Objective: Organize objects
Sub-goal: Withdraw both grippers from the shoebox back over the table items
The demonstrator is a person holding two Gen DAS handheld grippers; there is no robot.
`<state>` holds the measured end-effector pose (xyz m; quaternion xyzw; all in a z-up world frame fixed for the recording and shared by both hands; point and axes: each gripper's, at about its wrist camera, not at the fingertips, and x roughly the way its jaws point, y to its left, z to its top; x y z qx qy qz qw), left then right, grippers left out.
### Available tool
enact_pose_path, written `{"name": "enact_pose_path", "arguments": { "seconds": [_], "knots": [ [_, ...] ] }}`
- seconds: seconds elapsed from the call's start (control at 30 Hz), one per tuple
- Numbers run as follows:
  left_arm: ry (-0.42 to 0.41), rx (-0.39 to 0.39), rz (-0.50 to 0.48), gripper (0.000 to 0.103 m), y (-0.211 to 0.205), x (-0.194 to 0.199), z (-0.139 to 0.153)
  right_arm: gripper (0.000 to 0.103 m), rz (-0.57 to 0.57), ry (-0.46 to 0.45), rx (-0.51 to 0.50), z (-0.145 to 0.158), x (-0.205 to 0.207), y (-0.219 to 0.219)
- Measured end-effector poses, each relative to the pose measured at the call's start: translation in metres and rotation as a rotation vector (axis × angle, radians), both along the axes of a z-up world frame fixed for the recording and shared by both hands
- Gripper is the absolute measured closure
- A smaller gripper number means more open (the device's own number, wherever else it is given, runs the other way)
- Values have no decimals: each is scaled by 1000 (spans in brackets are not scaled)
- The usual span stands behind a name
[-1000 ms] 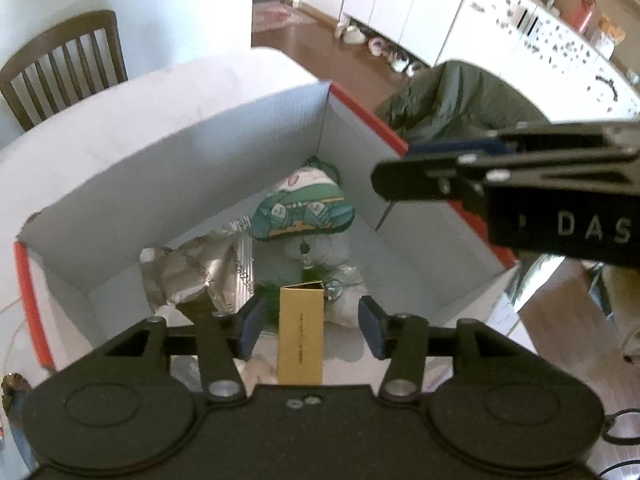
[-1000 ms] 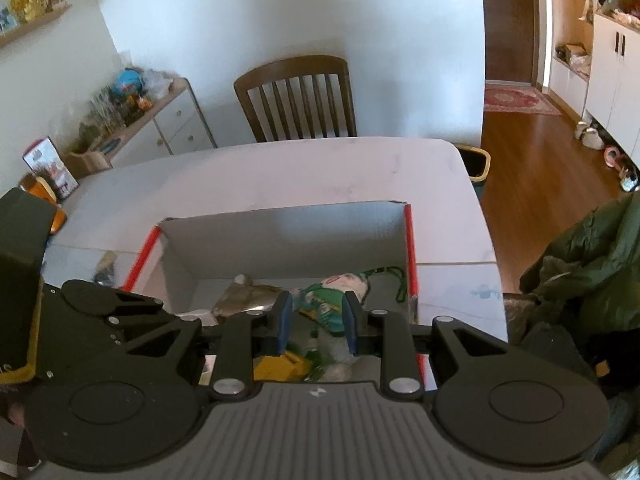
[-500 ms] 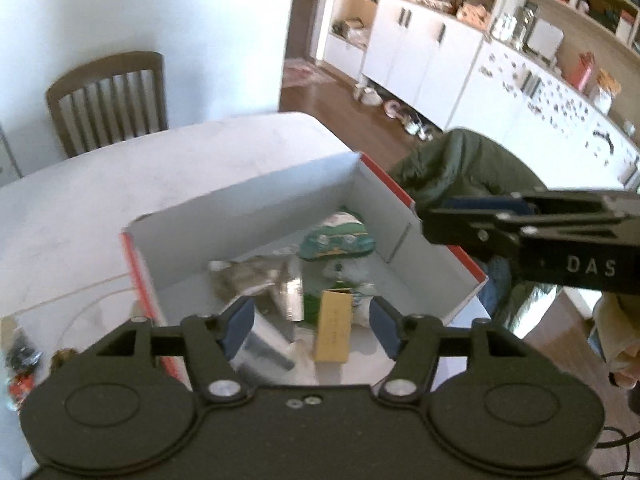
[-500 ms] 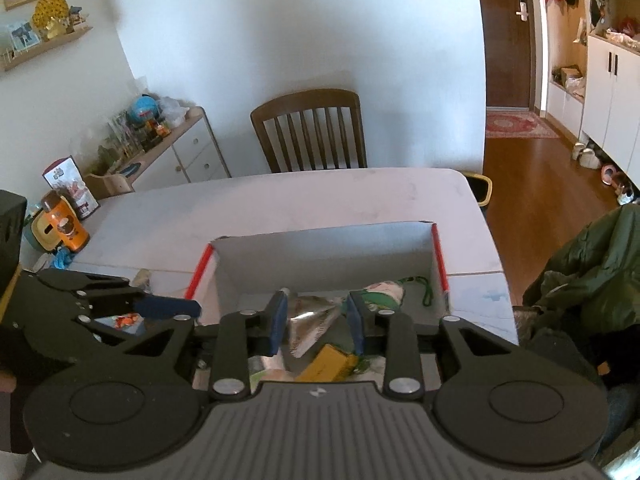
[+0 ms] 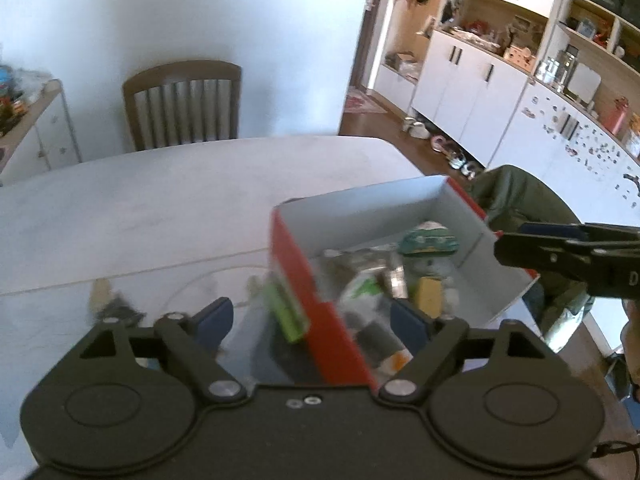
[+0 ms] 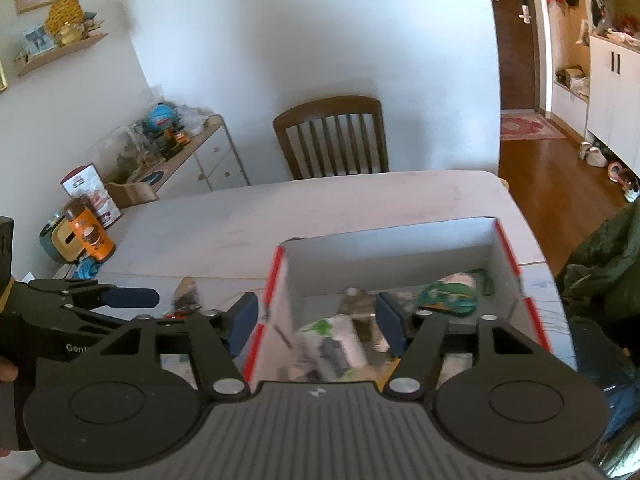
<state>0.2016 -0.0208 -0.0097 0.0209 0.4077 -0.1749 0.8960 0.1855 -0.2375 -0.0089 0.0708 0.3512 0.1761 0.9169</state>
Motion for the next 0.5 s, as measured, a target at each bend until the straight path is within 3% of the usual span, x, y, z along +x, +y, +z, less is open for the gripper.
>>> {"name": "enact_pose_path", "arguments": {
  "seconds": [0.2,0.5],
  "knots": [
    [-56,14,34,4,44,-9,1,25,21,-1,-4,-2,-4,41],
    [-71,40,65,1,104,-10,-12,18,59,26,-39,-18,2,101]
  ]
}}
